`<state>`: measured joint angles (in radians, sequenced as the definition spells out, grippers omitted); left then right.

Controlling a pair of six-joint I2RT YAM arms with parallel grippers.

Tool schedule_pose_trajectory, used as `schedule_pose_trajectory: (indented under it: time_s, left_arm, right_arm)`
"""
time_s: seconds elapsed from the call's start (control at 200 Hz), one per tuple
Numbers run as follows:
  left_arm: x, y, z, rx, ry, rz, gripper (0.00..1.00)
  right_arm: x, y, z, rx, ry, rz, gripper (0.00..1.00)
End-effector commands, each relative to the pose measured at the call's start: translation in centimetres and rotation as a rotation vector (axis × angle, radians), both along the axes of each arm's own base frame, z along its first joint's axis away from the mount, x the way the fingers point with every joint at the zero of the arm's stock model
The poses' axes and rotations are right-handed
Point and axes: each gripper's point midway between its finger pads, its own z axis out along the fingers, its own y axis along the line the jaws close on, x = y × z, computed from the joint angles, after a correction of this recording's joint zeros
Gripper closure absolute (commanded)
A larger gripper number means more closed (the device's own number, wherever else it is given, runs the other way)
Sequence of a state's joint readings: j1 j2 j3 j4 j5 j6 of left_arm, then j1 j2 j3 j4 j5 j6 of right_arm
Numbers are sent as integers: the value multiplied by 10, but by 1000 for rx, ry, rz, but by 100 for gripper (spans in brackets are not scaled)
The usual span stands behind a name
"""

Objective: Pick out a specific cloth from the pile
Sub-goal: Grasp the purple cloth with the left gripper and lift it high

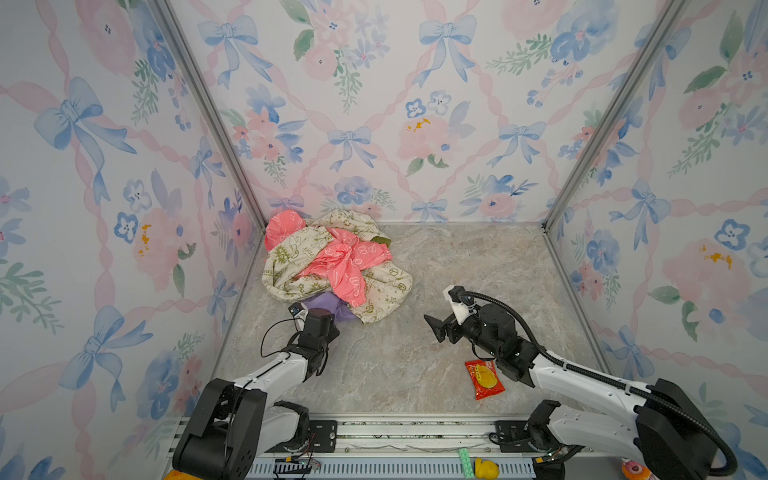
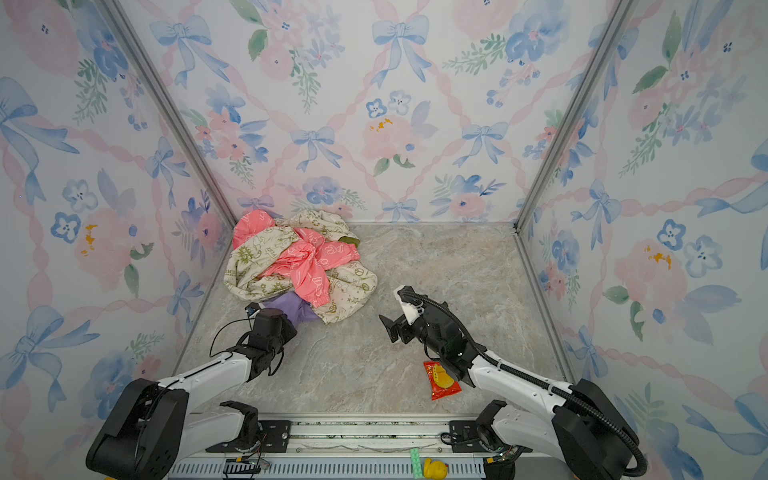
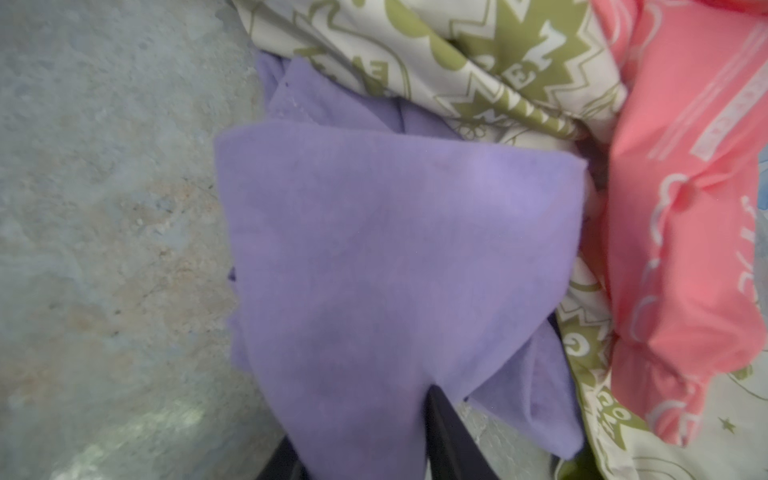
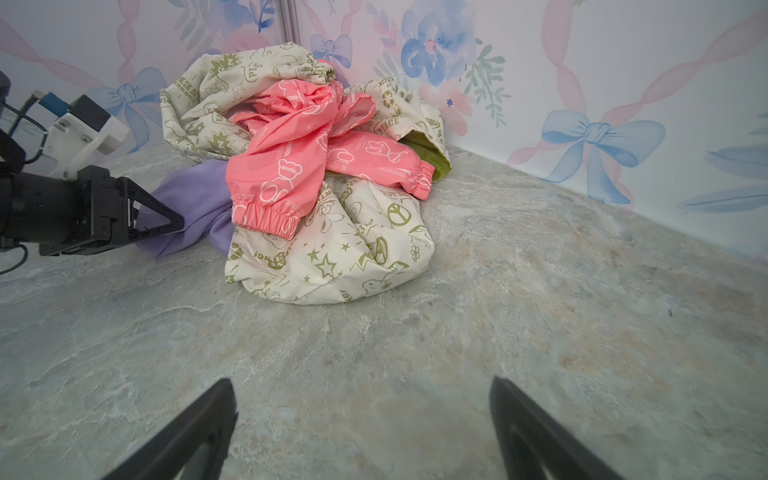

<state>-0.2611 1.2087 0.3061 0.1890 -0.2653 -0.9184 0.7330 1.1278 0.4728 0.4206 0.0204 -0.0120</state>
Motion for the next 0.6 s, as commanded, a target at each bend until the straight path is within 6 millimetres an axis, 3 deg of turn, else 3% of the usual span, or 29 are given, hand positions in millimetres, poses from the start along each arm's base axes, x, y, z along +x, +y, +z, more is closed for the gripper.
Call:
schedule_pose_trajectory:
  time_s: [0.0, 0.075, 0.22, 0.595]
  left_arm:
    - [12, -18, 10, -48, -44, -75, 85]
    - [16, -23, 17, -68, -75, -99, 98]
    - [20, -24, 41, -70, -159, -110, 100]
    - [40, -16, 161, 3, -462, -117, 100]
  right_arm:
    - [1, 4, 8, -15, -28, 0, 3]
    - [1, 5, 6, -23, -29, 4, 3]
    - [-1, 10, 6, -29, -33, 21, 3]
    - [-4, 18, 1, -31, -34, 50, 3]
